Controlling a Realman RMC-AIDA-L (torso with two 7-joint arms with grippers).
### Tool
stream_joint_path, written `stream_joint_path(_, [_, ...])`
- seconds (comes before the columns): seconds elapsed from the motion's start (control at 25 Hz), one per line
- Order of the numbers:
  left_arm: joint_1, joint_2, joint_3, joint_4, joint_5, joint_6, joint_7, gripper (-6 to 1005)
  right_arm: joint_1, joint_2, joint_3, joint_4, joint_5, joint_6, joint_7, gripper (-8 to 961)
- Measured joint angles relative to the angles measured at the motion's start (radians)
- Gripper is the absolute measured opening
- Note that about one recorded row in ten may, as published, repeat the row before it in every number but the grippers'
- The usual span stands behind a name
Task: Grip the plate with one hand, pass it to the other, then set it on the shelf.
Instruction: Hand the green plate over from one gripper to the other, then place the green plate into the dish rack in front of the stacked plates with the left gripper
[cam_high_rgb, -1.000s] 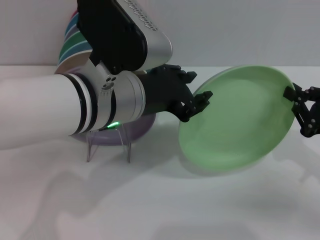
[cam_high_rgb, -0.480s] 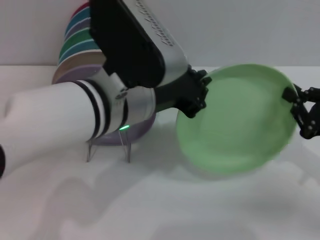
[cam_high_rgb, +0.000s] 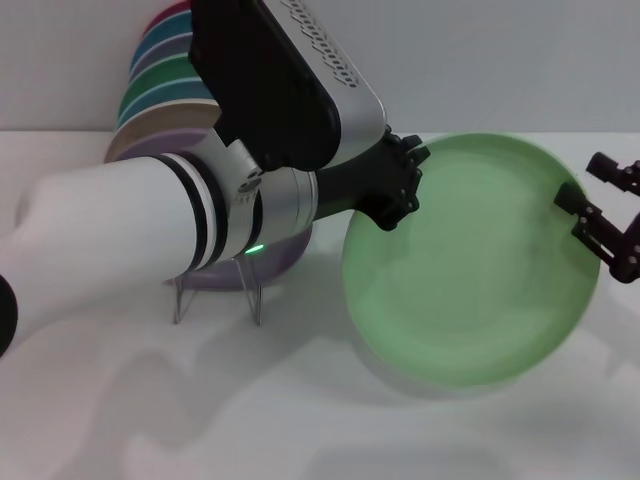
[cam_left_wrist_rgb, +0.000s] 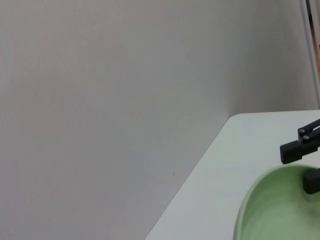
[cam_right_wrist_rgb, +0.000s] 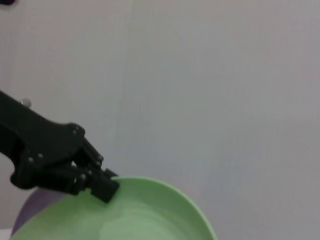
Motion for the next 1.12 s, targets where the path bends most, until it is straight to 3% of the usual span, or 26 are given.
stream_joint_path(0.16, [0.011,0.0,-0.001,-0.012,0.002,-0.001,0.0,49,0.0,0.0,0.066,-0.032,0.001,0.088,0.018,467])
stream_joint_path(0.32, [0.042,0.0,0.001,-0.041,0.009,0.013,0.001,40,0.007,0.001,0.207,-0.082,0.001,0.238,0.071,621])
stream_joint_path(0.36, [0.065,0.0,0.002,-0.052,0.01,0.045,0.004,38,0.007,0.004,0.269,-0.091,0.005,0.286,0.11,634])
stream_joint_path(0.56, [0.14,0.002,0.013,-0.074,0.01,0.166,0.046,38,-0.011,0.007,0.324,-0.095,0.07,0.324,0.191,700])
stream_joint_path(0.6, [0.224,0.004,0.026,-0.098,0.007,0.309,0.101,38,-0.018,0.007,0.324,-0.094,0.092,0.329,0.202,700])
stream_joint_path(0.72, [0.295,0.006,0.046,-0.106,0.005,0.469,0.137,38,-0.037,0.007,0.326,-0.09,0.13,0.339,0.214,700])
stream_joint_path(0.76, [0.349,0.011,0.072,-0.108,0.006,0.602,0.168,38,-0.04,0.007,0.328,-0.09,0.138,0.341,0.216,699])
stream_joint_path(0.8, [0.349,0.011,0.072,-0.108,0.006,0.602,0.168,38,-0.043,0.007,0.33,-0.09,0.142,0.342,0.216,699])
stream_joint_path(0.88, [0.392,0.02,0.114,-0.099,0.015,0.75,0.209,38,-0.041,0.007,0.334,-0.09,0.144,0.343,0.219,699])
stream_joint_path(1.0, [0.436,0.041,0.21,-0.031,0.087,1.027,0.261,39,-0.036,0.007,0.335,-0.091,0.144,0.343,0.22,700])
stream_joint_path(1.12, [0.451,0.045,0.264,0.069,0.162,1.274,0.258,39,-0.032,0.007,0.335,-0.092,0.145,0.343,0.228,700])
